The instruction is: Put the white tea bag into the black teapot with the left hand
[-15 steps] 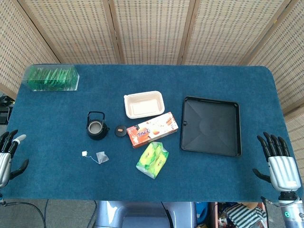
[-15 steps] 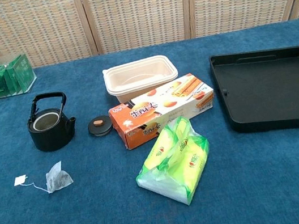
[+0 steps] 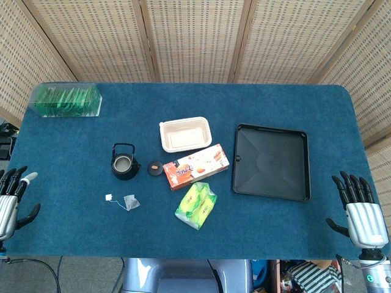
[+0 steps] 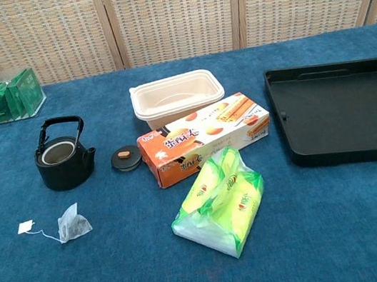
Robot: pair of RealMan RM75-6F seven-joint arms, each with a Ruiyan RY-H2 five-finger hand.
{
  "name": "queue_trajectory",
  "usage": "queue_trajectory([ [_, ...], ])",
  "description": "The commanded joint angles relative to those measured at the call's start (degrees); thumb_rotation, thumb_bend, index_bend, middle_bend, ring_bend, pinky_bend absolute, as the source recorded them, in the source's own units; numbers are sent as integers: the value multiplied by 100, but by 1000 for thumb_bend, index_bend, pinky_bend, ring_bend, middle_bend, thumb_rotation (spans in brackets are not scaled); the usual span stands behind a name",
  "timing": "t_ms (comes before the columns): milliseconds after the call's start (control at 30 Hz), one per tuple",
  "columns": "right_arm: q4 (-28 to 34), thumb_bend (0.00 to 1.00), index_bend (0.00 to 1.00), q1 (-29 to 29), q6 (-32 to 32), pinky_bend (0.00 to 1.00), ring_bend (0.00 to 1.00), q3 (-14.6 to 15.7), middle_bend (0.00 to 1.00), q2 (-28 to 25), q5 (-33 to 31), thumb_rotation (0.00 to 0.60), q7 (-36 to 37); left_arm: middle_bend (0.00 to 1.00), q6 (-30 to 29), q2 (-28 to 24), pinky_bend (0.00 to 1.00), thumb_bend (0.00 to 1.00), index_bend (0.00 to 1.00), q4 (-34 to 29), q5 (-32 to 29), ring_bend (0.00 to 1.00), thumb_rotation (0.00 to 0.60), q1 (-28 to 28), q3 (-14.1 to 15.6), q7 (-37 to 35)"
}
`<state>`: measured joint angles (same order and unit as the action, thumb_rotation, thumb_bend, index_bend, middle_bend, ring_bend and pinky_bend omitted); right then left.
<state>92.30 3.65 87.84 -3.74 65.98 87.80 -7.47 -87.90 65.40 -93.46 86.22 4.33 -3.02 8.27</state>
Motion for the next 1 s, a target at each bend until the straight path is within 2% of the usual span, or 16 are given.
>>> queue_trajectory([
  [33,34,16,97,-12,3,90,0,7,97,-12,-2,600,-32,94,0,19,11,337,191,29,22,71,600,12,-2,-44],
  [300,176,16,96,-42,35,90,0,-2,97,-82,-25,600,-160,96,69,76,43,337,191,161,69,79,600,81,-11,-153],
  [400,212,16,96,-38,40,90,0,-7,97,-84,-14,600,-193,126,82,54,154,337,191,168,111,123,600,113,-19,-163],
  [467,224,16,97,-39,31,90,0,-4,97,-85,-21,600,-203,184,108,41,299,336,191,161,178,212,600,156,-14,-175],
  [600,255,16,97,-28,0,90,0,-9,97,-103,-39,600,-225,341,277,-5,464,337,197,180,367,375,600,305,31,-176],
  [767,302,16,97,-18,16,90,0,-26,100,-135,-14,600,-259,661,716,-85,671,341,335,52,530,642,600,657,6,-22],
  [867,325,16,97,-25,-12,90,0,-17,103,-142,-50,600,-267,748,1055,-122,713,343,422,13,584,711,600,906,-10,-110],
  [1000,341,16,96,-38,-17,90,0,-8,103,-157,-66,600,-265,773,1497,-126,721,344,465,35,630,736,600,1235,-36,-121],
])
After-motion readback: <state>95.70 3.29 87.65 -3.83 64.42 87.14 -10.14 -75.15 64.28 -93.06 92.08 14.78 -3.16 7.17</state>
